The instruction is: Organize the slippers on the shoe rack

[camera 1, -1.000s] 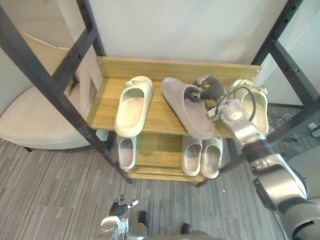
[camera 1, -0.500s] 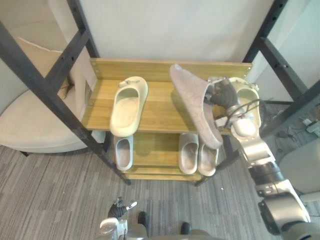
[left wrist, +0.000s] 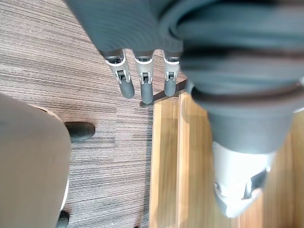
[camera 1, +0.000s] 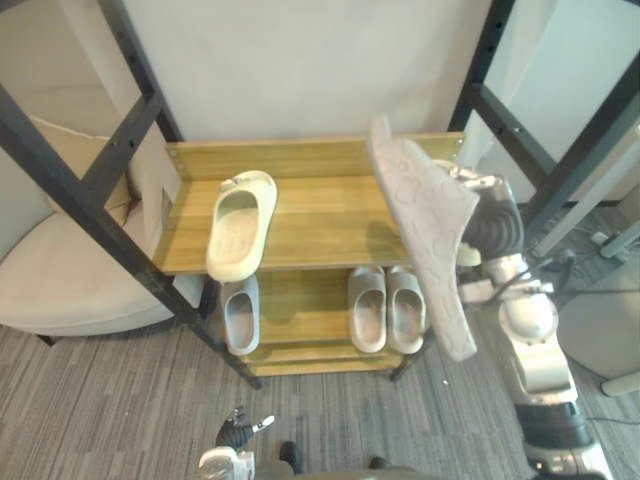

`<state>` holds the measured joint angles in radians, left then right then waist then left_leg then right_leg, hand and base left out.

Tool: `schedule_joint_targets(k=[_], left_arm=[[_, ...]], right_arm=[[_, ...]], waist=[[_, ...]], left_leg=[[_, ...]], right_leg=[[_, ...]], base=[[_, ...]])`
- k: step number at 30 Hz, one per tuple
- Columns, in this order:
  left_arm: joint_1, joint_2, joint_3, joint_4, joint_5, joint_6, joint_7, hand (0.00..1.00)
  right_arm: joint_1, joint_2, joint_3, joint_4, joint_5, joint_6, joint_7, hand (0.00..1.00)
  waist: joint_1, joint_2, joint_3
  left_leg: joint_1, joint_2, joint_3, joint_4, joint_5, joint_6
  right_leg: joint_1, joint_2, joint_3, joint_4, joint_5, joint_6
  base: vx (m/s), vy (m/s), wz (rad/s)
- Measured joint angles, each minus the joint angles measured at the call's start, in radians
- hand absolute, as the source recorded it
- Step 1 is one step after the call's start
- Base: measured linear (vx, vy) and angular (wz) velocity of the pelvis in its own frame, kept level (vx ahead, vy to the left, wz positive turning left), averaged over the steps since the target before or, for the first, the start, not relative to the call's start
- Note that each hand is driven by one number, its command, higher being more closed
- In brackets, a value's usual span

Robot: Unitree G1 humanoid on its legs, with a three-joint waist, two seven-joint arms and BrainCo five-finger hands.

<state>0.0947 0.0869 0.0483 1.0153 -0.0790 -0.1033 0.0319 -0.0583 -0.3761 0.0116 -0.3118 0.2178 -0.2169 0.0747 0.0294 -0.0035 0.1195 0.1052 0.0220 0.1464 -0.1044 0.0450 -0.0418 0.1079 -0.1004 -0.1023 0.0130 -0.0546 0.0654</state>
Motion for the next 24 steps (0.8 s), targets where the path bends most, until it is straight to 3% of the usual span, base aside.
schedule_joint_targets(k=[10, 13, 15, 17, 20, 24], left_arm=[[-0.001, 0.016, -0.047, 0.018, 0.0, -0.017, -0.019, 0.0], [-0.014, 0.018, -0.056, -0.002, -0.005, -0.022, -0.036, 0.0], [-0.05, 0.016, -0.079, -0.014, -0.019, -0.028, -0.036, 0.0], [-0.088, 0.023, -0.085, -0.017, -0.044, -0.043, -0.036, 0.0], [-0.107, 0.051, -0.084, -0.034, -0.064, -0.047, -0.034, 0.0], [-0.086, 0.082, -0.088, -0.002, -0.092, -0.036, -0.012, 0.0]], right_arm=[[0.222, 0.03, 0.177, 0.036, -0.018, 0.006, 0.127, 1.0], [0.207, 0.008, 0.205, 0.066, -0.033, 0.006, 0.133, 1.0], [0.139, -0.041, 0.228, 0.109, -0.06, 0.005, 0.128, 1.0], [0.066, -0.077, 0.256, 0.184, -0.066, 0.011, 0.119, 1.0], [0.002, -0.098, 0.281, 0.223, -0.093, 0.018, 0.105, 1.0], [-0.109, -0.123, 0.295, 0.262, -0.105, 0.017, 0.06, 1.0]], waist=[[-0.005, 0.005, -0.004], [-0.005, 0.012, 0.026], [-0.006, 0.065, 0.103], [-0.004, 0.087, 0.166], [0.005, 0.086, 0.217], [0.02, 0.063, 0.282]], left_leg=[[0.052, -0.006, -0.009, 0.004, -0.01, -0.008], [-0.12, 0.001, -0.026, 0.233, -0.099, 0.002], [-0.263, 0.037, -0.049, 0.476, -0.187, 0.011], [-0.379, 0.052, -0.078, 0.62, -0.232, 0.014], [-0.464, 0.051, -0.101, 0.704, -0.256, 0.011], [-0.589, 0.051, -0.123, 0.806, -0.261, 0.003]], right_leg=[[0.048, -0.009, -0.002, 0.013, -0.015, 0.009], [-0.077, -0.028, -0.005, 0.16, -0.07, 0.007], [-0.151, -0.011, -0.018, 0.276, -0.094, 0.003], [-0.258, -0.011, -0.031, 0.434, -0.151, -0.003], [-0.344, -0.026, -0.05, 0.555, -0.21, -0.012], [-0.475, -0.043, -0.059, 0.707, -0.256, -0.029]], base=[[-0.03, 0.004, 0.01], [-0.11, 0.012, 0.13], [-0.19, 0.018, 0.16], [-0.27, 0.016, 0.27], [-0.23, -0.031, 0.23], [-0.15, -0.041, 0.13]])
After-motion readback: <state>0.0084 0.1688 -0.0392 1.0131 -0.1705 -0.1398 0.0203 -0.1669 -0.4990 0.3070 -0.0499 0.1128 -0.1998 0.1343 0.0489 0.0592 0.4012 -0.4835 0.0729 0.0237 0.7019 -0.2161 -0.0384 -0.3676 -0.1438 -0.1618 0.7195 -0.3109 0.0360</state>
